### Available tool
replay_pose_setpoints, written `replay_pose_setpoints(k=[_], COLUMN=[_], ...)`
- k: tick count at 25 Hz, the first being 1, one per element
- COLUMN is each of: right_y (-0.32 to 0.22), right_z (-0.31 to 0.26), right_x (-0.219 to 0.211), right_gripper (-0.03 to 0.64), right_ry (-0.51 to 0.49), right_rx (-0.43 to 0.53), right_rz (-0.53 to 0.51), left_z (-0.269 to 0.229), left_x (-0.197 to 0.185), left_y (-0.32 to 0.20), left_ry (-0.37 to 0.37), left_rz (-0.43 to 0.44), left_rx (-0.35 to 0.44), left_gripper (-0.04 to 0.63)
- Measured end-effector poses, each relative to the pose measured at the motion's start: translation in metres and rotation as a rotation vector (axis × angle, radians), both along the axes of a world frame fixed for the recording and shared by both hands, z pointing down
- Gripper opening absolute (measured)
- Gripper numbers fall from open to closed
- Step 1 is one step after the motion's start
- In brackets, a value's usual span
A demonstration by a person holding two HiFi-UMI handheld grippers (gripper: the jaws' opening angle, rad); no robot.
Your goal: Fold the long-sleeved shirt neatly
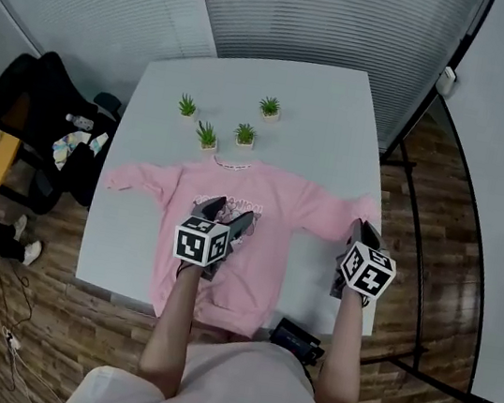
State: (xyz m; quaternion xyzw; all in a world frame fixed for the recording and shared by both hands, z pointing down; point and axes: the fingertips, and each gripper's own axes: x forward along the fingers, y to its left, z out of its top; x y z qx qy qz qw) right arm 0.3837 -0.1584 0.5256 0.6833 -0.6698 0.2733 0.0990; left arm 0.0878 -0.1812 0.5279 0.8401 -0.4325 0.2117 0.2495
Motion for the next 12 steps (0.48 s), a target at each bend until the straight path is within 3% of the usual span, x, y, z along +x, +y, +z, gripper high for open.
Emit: replay_pose_setpoints(k=[12], right_y=[-0.021], right_z=[-0.013], right_x=[-0.084], right_gripper=[0.051], right_ry=[-0.029], right_rx=[0.027], right_rz=[-0.174], left_z=[-0.024], left_x=[-0.096], left_y=[0.015], left_ry=[-0.058], left_rz=[-0.15], left_rx=[0.04], left_gripper=[0.337])
